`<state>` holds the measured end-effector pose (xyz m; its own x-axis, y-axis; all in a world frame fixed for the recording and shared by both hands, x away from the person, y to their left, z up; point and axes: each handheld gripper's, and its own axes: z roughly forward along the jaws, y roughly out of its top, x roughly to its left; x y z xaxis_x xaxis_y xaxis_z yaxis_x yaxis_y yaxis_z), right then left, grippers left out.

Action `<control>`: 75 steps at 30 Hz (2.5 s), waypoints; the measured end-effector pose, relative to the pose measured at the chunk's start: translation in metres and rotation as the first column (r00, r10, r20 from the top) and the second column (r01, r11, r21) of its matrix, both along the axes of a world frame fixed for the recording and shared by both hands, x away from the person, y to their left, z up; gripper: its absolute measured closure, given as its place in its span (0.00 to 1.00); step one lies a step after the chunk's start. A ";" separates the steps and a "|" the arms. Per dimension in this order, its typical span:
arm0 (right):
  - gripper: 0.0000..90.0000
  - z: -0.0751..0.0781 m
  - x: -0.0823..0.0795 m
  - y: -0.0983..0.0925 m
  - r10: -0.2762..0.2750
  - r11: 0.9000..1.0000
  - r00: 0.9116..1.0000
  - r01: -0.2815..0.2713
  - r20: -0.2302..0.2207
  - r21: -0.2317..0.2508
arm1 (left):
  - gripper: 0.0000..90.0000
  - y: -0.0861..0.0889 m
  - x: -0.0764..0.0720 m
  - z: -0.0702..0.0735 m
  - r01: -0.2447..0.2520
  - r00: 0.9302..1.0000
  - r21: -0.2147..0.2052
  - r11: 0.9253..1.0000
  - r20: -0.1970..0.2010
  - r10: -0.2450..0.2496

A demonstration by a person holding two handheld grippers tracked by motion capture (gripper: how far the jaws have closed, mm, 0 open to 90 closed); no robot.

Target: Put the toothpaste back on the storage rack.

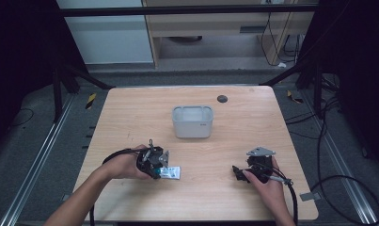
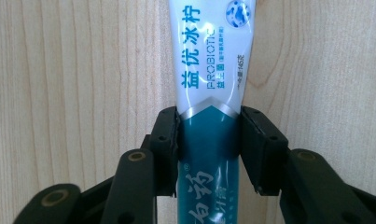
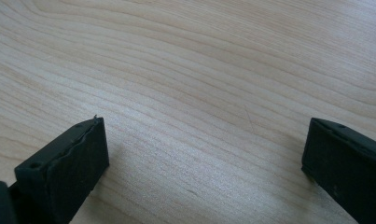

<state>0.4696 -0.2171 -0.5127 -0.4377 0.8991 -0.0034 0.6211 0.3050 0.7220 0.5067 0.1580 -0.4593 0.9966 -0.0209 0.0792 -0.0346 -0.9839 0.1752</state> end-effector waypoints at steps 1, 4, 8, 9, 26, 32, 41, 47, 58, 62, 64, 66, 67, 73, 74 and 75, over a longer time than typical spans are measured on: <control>0.01 0.000 0.000 0.000 0.000 1.000 1.000 0.000 0.000 0.000 | 0.67 0.000 0.000 0.000 0.001 1.000 0.003 1.000 0.000 -0.001; 0.01 0.000 0.000 0.000 0.000 1.000 1.000 0.000 0.000 0.001 | 0.70 0.001 -0.001 0.001 -0.002 1.000 -0.007 1.000 0.002 0.002; 0.01 0.000 0.000 0.000 0.000 1.000 1.000 0.000 0.000 0.000 | 0.74 -0.002 -0.002 0.002 0.010 1.000 0.010 1.000 0.017 -0.010; 0.01 0.000 0.000 0.000 0.000 1.000 1.000 0.000 0.000 0.000 | 0.75 -0.002 -0.002 0.002 0.010 1.000 0.010 1.000 0.017 -0.010; 0.01 0.000 0.000 0.000 0.000 1.000 1.000 0.000 0.000 0.001 | 0.85 0.004 -0.011 0.010 -0.071 0.995 -0.050 0.996 0.069 0.075; 0.01 0.000 0.000 0.000 0.000 1.000 1.000 0.000 0.000 0.000 | 0.86 0.006 -0.013 0.023 -0.107 0.989 -0.083 0.991 0.093 0.114; 0.01 0.000 0.000 0.000 0.000 1.000 1.000 0.000 0.000 0.000 | 0.86 0.015 -0.006 0.042 -0.170 0.976 -0.113 0.979 0.119 0.183; 0.01 0.000 0.000 0.000 0.000 1.000 1.000 0.000 0.000 0.000 | 0.86 0.017 -0.001 0.048 -0.216 0.963 -0.142 0.966 0.136 0.235; 0.01 0.000 0.000 0.000 0.000 1.000 1.000 0.000 0.000 0.000 | 0.86 0.007 0.001 0.067 -0.264 0.939 -0.223 0.938 0.165 0.303; 0.01 0.000 0.000 0.000 0.000 1.000 1.000 0.000 0.000 0.000 | 0.86 0.001 0.000 0.071 -0.264 0.937 -0.236 0.935 0.166 0.307; 0.01 0.000 0.000 0.000 0.000 1.000 1.000 0.000 0.000 0.000 | 0.86 -0.002 0.000 0.072 -0.266 0.936 -0.243 0.933 0.167 0.310; 0.01 0.000 0.000 0.000 0.001 1.000 1.000 -0.001 0.000 0.000 | 0.86 -0.006 0.000 0.074 -0.264 0.935 -0.248 0.932 0.173 0.311; 0.01 0.000 0.000 0.000 0.001 1.000 1.000 -0.001 0.000 0.000 | 0.86 -0.009 0.000 0.074 -0.264 0.933 -0.252 0.931 0.176 0.313; 0.01 0.000 0.000 0.000 0.001 1.000 1.000 -0.001 0.001 -0.001 | 0.87 -0.021 0.002 0.078 -0.276 0.926 -0.275 0.921 0.182 0.332; 0.01 0.000 0.000 0.000 0.001 1.000 1.000 -0.001 0.000 0.000 | 0.86 -0.025 0.002 0.080 -0.283 0.922 -0.283 0.916 0.184 0.341; 0.01 0.000 0.000 0.000 0.001 1.000 1.000 -0.001 0.001 0.000 | 0.87 -0.026 0.002 0.081 -0.287 0.920 -0.291 0.913 0.183 0.348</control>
<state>0.4698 -0.2172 -0.5127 -0.4390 0.8985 -0.0033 0.6202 0.3057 0.7225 0.5091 0.1318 -0.3782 0.9012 0.3445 0.2630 0.2039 -0.8725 0.4441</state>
